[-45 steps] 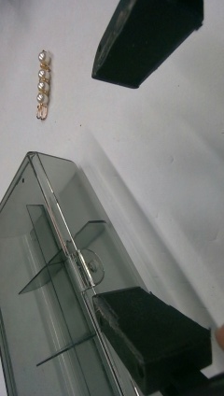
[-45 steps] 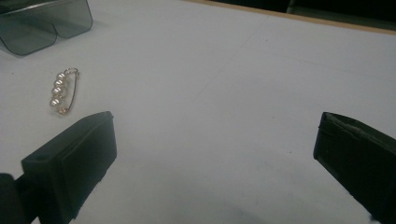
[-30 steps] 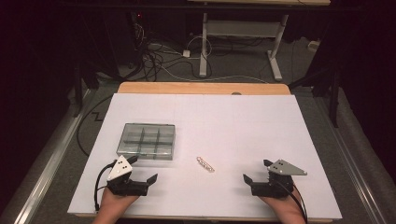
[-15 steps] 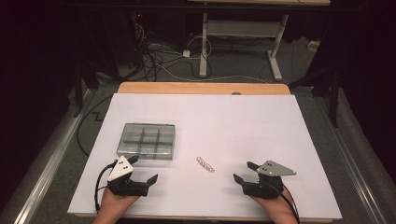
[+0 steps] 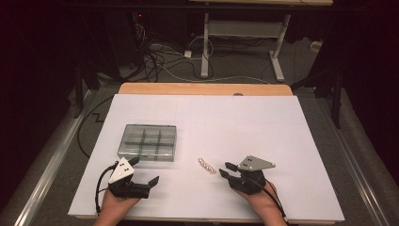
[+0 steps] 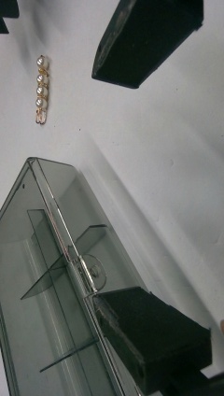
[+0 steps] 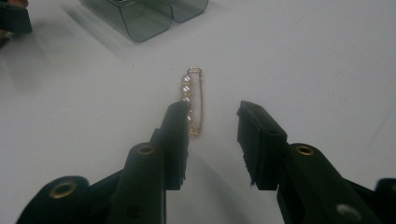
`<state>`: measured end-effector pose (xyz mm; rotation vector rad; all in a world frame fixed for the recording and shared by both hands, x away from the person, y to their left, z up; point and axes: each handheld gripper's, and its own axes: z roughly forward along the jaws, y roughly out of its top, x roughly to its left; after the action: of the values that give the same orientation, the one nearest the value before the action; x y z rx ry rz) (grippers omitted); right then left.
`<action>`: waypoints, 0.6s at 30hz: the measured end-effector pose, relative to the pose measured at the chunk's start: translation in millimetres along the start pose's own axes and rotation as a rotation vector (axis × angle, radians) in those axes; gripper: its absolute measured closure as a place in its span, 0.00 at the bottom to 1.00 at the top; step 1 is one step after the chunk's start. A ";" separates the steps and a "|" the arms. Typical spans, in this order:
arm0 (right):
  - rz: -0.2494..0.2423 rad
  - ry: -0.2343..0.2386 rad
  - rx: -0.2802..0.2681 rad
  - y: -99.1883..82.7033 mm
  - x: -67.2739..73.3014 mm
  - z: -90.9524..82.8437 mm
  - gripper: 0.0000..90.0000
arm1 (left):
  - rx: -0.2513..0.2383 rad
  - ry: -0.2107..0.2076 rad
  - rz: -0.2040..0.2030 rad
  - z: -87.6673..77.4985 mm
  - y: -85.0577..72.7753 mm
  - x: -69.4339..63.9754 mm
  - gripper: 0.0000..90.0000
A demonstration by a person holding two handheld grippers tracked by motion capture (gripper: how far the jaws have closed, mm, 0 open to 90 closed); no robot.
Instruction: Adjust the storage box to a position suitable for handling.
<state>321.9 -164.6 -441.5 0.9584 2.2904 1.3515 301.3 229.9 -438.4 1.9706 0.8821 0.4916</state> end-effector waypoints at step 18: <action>-0.004 0.058 0.102 28.7 6.9 50.2 0.79 | -0.008 0.002 -0.001 -0.5 -0.4 -0.5 0.00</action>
<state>356.5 -117.8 -441.7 0.9573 2.4234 1.2877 300.5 230.0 -438.5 1.9630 0.8807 0.4963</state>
